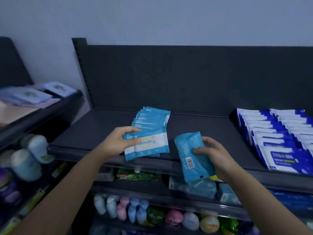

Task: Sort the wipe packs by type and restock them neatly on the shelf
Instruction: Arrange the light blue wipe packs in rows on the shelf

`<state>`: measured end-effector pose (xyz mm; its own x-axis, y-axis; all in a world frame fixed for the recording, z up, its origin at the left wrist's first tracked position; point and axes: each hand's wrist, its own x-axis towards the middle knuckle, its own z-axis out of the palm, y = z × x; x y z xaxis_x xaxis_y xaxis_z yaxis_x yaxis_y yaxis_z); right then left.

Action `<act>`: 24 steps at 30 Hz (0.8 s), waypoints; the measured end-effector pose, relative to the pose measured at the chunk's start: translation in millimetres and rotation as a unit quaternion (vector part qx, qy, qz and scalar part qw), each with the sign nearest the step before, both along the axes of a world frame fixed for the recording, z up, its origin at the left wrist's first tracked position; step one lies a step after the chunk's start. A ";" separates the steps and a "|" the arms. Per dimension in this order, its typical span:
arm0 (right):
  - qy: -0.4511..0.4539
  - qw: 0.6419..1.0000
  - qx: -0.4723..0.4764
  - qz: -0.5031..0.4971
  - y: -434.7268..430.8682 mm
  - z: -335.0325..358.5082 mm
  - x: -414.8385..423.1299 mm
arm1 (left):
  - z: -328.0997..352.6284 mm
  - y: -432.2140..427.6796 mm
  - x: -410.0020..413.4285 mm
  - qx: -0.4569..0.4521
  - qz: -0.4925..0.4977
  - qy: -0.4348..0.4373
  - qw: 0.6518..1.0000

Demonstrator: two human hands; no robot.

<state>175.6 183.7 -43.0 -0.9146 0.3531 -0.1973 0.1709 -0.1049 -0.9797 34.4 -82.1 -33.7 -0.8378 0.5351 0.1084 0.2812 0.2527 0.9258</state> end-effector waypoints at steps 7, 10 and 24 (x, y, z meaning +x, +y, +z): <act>-0.013 1.000 -0.006 0.021 18.7 5.2 -64.8 | 14.2 12.4 -51.0 -0.074 -0.025 -0.019 0.997; -0.027 0.998 0.060 0.005 21.4 0.4 -86.1 | 15.7 17.2 -68.6 -0.079 -0.021 -0.048 0.996; -0.016 0.977 0.197 -0.080 -8.0 -1.4 -189.8 | 17.2 20.3 -155.1 -0.078 -0.162 -0.074 0.981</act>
